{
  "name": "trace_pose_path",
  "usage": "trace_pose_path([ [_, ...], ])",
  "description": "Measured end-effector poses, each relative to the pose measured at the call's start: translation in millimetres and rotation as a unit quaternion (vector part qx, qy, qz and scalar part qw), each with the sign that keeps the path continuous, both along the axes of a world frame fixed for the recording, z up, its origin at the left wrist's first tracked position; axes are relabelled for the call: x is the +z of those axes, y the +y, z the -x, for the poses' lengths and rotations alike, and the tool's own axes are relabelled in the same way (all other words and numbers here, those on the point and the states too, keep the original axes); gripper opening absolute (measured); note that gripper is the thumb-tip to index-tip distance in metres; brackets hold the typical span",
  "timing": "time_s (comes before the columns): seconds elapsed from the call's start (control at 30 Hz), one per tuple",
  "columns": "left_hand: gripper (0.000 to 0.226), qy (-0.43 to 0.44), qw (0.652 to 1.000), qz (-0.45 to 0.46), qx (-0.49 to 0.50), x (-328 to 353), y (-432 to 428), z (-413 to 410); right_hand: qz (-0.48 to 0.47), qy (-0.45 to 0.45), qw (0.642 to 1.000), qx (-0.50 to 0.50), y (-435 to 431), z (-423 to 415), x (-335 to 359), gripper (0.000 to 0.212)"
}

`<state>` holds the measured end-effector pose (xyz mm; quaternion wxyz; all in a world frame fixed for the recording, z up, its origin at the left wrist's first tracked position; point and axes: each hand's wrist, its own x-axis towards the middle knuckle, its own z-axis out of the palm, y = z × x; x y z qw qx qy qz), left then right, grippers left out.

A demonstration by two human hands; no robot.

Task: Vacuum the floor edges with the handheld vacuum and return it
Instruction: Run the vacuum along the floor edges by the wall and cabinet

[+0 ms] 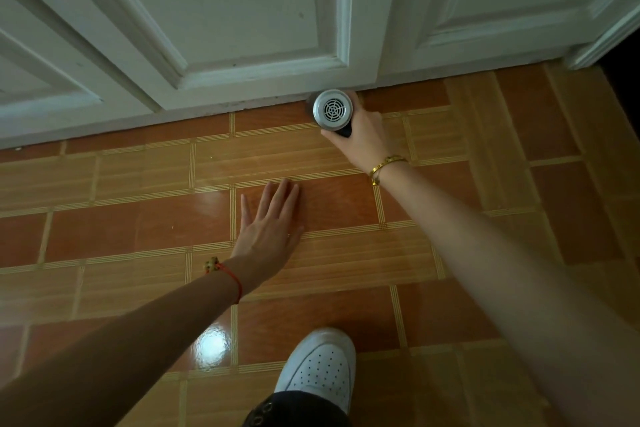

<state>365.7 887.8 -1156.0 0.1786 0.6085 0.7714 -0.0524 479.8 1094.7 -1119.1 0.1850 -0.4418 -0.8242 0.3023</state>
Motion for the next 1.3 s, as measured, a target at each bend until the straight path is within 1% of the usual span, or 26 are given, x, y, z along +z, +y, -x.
trace_pose_path([
  [0.3, 0.071, 0.005, 1.000, 0.004, -0.008, 1, -4, -3, -0.024, 0.003, 0.997, -0.076, 6, -35, -1, 0.060],
  [0.43, 0.071, 0.004, 1.000, 0.006, -0.007, 3, -3, -5, -0.020, -0.016, 0.993, -0.113, 11, -47, 5, 0.059],
  [0.67, 0.071, 0.000, 1.000, 0.008, -0.018, 7, -4, -15, 0.000, -0.026, 0.994, -0.108, 2, -45, 12, 0.058],
  [0.8, 0.072, 0.011, 0.999, 0.017, -0.028, 9, -10, -16, 0.006, -0.026, 0.993, -0.118, 6, -48, 12, 0.057],
  [0.9, 0.071, 0.027, 0.998, 0.021, -0.044, 9, -10, -16, 0.009, -0.019, 0.987, -0.157, 14, -59, 13, 0.056],
  [1.0, 0.071, 0.020, 0.999, 0.017, -0.048, 10, -3, -20, -0.002, -0.031, 0.979, -0.203, 20, -71, 11, 0.055],
  [1.13, 0.071, 0.016, 0.998, 0.015, -0.064, 8, 5, -31, 0.006, -0.045, 0.967, -0.249, 22, -83, 7, 0.059],
  [1.23, 0.071, 0.013, 0.997, 0.024, -0.073, 7, 9, -38, 0.005, -0.042, 0.968, -0.249, 22, -87, 7, 0.061],
  [1.3, 0.071, 0.017, 0.996, 0.031, -0.079, 7, 9, -41, -0.001, -0.021, 0.974, -0.225, 20, -88, 7, 0.058],
])
